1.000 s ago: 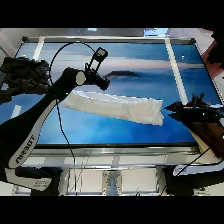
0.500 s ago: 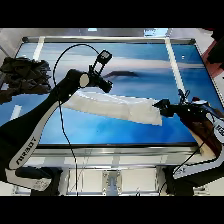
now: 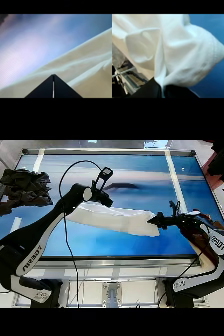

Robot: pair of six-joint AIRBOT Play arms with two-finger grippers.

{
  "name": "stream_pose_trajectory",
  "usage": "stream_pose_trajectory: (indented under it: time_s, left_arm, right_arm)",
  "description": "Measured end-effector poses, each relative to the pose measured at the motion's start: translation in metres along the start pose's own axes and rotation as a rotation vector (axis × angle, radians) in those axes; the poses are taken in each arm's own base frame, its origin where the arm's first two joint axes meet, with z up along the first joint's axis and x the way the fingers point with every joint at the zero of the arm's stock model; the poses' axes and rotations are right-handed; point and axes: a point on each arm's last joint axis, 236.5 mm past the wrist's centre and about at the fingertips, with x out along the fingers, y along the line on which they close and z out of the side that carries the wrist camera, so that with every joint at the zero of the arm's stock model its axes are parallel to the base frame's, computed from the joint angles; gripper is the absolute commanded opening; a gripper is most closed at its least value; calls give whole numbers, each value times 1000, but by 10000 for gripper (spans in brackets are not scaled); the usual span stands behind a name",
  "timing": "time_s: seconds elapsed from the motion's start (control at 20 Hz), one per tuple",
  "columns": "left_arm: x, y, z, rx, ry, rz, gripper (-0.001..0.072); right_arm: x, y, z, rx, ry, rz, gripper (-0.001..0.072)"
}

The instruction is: Fold the shirts.

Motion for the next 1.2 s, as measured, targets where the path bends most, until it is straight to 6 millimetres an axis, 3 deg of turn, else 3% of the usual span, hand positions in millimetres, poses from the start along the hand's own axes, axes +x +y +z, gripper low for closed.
stream_pose_trajectory:
  time_s: [0.3, 0.4, 0.55, 0.8, 0.95, 1.05, 1.2]
  left_arm:
    - [47, -10, -76, -138, 258, -42, 10]
    - [57, -13, -91, -186, 309, -47, 10]
    - [64, -22, -98, -239, 330, -77, 10]
    - [70, -42, -83, -308, 272, -165, 10]
    - [66, -50, -67, -325, 224, -205, 10]
    - [55, -51, -48, -297, 174, -216, 10]
    - [22, -40, -4, -195, 76, -183, 10]
  right_arm:
    - [-25, 66, 5, -94, -62, 112, 30]
    - [-37, 88, 5, -134, -62, 125, 30]
    - [-57, 118, 7, -191, -50, 115, 30]
    - [-85, 163, 17, -253, -46, 85, 29]
    - [-92, 180, 20, -271, -39, 33, 28]
    - [-92, 187, 21, -277, -35, -23, 28]
    - [-82, 195, 25, -274, -41, -108, 28]
